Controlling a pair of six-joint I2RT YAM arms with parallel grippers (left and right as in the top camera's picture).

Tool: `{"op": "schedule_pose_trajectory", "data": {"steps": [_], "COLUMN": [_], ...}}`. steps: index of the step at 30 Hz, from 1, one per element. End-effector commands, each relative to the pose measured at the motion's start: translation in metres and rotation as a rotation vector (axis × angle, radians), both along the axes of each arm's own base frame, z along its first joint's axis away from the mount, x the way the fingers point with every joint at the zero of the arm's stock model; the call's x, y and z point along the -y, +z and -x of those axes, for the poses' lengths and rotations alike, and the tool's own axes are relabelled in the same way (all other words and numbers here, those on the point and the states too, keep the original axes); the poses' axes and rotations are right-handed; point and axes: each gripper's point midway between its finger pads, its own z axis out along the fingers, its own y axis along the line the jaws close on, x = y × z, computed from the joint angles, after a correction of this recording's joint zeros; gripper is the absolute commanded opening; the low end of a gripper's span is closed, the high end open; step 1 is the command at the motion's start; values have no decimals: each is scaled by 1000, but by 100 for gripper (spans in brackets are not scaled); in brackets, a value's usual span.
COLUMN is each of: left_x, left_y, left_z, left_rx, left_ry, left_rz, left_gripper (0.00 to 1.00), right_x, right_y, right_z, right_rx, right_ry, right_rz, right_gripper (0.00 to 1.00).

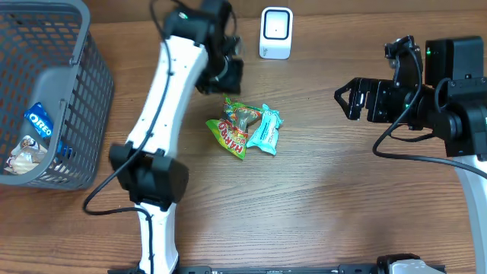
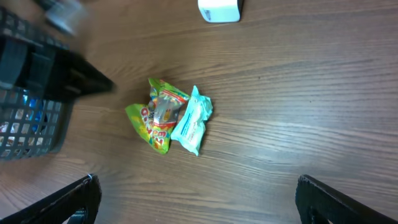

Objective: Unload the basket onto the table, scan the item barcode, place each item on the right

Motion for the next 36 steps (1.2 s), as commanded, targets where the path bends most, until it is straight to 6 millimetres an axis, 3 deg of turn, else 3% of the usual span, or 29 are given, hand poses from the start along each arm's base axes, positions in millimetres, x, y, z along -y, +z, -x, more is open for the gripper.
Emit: {"op": "schedule_pose_trajectory", "data": {"steps": [1,3,7,11,15,20,25,36], "left_x": [-32,-48,-84,-122,-169,-226,-271,-351], "left_y": [73,107,165,215,241,235,214,179], "left_z": [-9,-11,12,51,100,155,184,165], "left_rx": [190,286,434,582,667,641,550,451], "left_ry": [51,89,164,254,427,663,843,1050], "left_rz": [44,77,97,41,-103,-277,-361,-354], "left_gripper": [29,29,29,29,30,35,39,50], "right_x": [-1,-1,-1,-1,-1,-1,-1,-1], "right_y": [9,9,9,9,8,8,8,8], "right_z": [0,-1,-1,-1,0,0,0,0], "right_rx": [30,31,34,33,27,26,26,27], "right_ry": [5,5,5,5,5,5,5,5], "right_rz": [4,4,3,3,3,3,3,4], "right_gripper": [100,100,100,100,100,100,100,100]}}
